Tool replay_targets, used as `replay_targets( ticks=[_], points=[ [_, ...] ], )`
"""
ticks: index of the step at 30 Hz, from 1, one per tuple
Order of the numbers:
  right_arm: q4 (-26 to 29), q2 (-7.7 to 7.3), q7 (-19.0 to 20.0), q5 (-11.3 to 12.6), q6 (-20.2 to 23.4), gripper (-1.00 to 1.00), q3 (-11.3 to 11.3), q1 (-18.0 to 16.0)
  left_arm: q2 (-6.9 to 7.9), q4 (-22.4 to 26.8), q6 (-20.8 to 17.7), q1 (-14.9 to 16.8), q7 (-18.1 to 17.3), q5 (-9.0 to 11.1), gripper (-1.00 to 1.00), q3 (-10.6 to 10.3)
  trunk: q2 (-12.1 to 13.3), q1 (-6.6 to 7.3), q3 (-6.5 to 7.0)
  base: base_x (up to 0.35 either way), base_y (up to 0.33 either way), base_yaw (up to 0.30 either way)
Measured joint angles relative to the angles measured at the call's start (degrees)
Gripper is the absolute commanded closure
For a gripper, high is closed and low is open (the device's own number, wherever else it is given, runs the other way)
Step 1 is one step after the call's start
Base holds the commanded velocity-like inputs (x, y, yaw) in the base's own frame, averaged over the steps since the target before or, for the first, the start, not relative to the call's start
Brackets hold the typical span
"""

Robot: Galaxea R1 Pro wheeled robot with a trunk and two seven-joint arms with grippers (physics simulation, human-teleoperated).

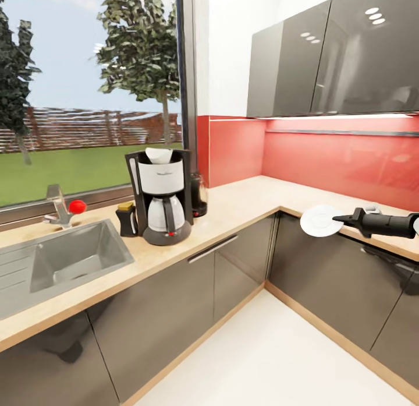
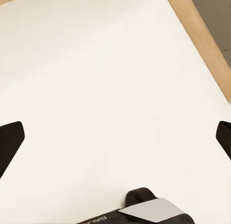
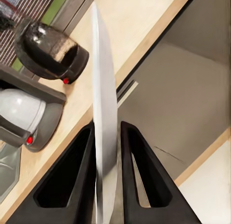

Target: Set up a coffee station on the kitchen countertop: keep the coffee maker on the countertop, move the bottle of coffee from the kitchen shelf to the counter next to the coffee maker, place a paper coffee filter on top of the coffee maker, put the saucer next to the coffee maker with the coffee cup on the saucer, and place the electric kettle next to the coffee maker.

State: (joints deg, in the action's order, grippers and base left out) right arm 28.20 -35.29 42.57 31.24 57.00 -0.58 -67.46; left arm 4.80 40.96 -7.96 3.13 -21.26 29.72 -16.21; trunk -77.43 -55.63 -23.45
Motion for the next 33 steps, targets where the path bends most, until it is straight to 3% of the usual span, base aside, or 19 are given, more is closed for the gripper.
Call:
replay_targets(
  ticks=[7, 18, 19, 24, 33],
  points=[
    [0.0, 0.00, 0.0, 0.0, 0.0, 1.00, 0.0, 0.0, -0.02, 0.0, 0.0, 0.0, 0.0, 0.0, -1.00, 0.0, 0.0, -0.01, 0.00, 0.175, -0.238, 0.000],
    [0.2, 0.35, 0.1, 0.1, 0.0, 1.00, 0.0, 0.0, -0.02, 0.0, 0.1, 0.0, -0.1, 0.0, -1.00, 0.2, 0.0, -0.02, 0.00, 0.010, -0.016, 0.010],
    [0.2, 1.95, 0.2, 0.4, 0.1, 1.00, -0.1, 0.0, -0.03, -0.9, 0.3, 0.0, -0.1, 0.1, -1.00, 0.2, 0.0, -0.02, 0.00, 0.000, 0.000, 0.049],
    [0.2, 5.10, 0.2, 0.6, 0.1, 1.00, -0.1, 0.0, -0.49, -1.8, 2.3, 0.0, -0.1, 0.2, -1.00, 0.2, 0.0, -0.02, 0.07, 0.000, 0.000, 0.183],
    [0.2, 7.78, 0.2, 0.7, 0.0, 1.00, -0.1, 0.0, -2.64, -4.6, 3.0, 0.0, -0.1, 0.2, -1.00, 0.3, 0.0, -0.02, 0.25, 0.000, 0.000, 0.255]
  ],
)
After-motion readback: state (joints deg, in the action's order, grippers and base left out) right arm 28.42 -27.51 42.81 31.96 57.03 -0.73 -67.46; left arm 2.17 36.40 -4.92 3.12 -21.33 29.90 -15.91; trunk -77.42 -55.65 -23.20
